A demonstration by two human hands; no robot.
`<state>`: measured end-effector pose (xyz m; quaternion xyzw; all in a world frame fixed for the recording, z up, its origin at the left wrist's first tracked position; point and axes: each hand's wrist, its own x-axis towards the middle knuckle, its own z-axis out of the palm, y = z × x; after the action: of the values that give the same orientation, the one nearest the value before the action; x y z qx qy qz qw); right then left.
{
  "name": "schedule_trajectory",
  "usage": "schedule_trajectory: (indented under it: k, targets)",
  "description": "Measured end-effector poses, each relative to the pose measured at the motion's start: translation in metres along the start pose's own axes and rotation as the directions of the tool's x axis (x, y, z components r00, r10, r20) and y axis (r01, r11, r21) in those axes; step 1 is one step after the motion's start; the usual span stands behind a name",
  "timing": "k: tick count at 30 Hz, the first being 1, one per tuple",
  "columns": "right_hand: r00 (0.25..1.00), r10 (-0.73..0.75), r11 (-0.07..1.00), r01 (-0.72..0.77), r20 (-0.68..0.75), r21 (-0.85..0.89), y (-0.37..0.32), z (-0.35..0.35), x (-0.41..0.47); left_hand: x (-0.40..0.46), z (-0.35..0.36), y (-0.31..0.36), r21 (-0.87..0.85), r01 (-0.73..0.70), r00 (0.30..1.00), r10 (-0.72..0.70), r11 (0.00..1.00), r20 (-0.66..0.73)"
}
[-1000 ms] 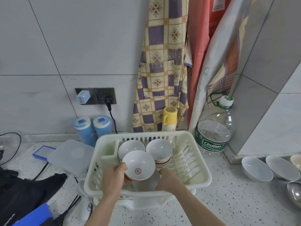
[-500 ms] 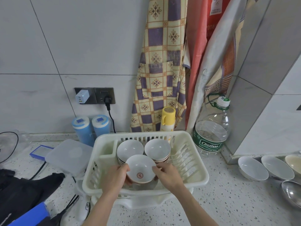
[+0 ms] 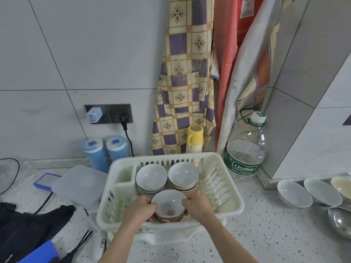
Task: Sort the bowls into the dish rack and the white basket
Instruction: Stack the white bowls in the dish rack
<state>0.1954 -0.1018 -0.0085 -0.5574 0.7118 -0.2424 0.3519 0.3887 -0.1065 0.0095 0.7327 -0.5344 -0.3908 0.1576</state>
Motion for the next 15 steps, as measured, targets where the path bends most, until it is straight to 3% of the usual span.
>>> schedule_trajectory:
  k: [4, 15]
  targets:
    - [1.000, 0.006, 1.000, -0.006, 0.014, -0.016, -0.0011, 0.0016, 0.0007, 0.0037, 0.0040, -0.0052, 0.202, -0.028, 0.998, 0.040, 0.979, -0.057]
    - [0.994, 0.087, 0.986, -0.076, 0.070, -0.150, -0.0029, 0.0071, 0.0045, 0.0090, 0.0086, -0.0087, 0.379, -0.074, 0.995, 0.094, 0.922, -0.034]
